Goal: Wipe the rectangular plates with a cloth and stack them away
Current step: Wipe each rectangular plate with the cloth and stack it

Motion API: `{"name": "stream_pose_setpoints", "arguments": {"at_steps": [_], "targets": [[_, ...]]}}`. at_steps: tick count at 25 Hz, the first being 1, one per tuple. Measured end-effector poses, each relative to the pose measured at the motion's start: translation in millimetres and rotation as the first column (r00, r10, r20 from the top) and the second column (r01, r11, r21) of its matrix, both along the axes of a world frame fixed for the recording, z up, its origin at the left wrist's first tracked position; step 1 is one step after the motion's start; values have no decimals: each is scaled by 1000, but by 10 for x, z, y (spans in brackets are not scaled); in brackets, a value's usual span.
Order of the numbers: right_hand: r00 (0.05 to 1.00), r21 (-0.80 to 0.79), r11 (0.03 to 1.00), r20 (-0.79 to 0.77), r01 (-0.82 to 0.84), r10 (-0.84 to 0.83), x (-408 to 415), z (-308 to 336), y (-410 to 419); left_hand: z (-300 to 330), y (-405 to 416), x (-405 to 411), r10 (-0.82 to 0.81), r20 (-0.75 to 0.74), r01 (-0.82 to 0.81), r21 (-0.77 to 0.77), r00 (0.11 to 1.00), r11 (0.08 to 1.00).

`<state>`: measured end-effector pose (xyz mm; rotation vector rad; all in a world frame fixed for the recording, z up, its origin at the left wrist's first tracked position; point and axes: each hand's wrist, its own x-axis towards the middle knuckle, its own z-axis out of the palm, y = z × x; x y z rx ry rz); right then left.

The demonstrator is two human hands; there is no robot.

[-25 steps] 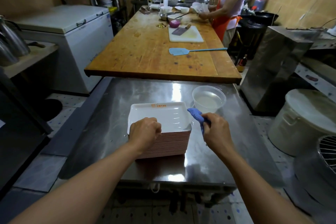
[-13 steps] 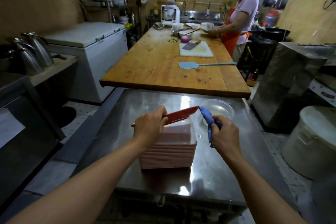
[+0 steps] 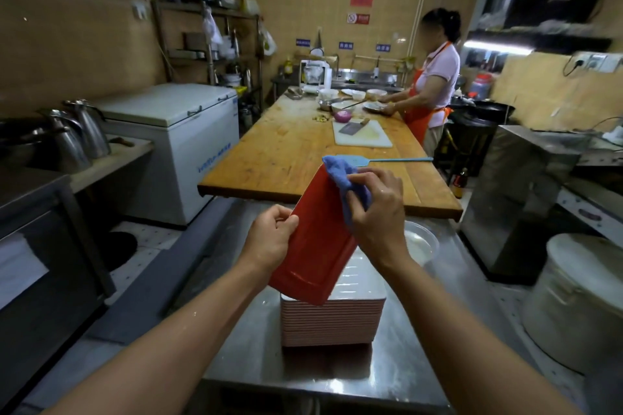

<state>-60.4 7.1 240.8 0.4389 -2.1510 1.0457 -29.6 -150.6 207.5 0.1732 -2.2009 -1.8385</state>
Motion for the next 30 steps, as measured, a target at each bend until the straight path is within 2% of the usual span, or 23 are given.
{"name": "stream_pose_setpoints", "arguments": {"at_steps": [4,7,10,16,20,24,30], "targets": [[989,79,987,-32,-139,142,9,-1,-382,43,-26,138,-6,-20,7,73,1000,997],[986,124,982,-73,-140,150,-6,-33,-479,64,-49,211,24,-28,-20,140,999,990],[985,58,990,-108,-130,136,-35,-77,-383,93,-35,252,40,-20,-34,232,999,972],[997,-64,997,59,-53,57,-148,-118,-29,189,-12,243,57,-52,-39,300,997,953],[987,-227,974,157,0,36,-130,-35,-89,242,57,223,76,-52,-52,361,996,931],[954,-324,946,292,25,75,-4,-66,-204,324,131,99,137,-44,-98,491,990,866],[929,-383,923,349,21,124,236,-259,-75,290,231,-51,179,-30,-120,632,983,766]]}}
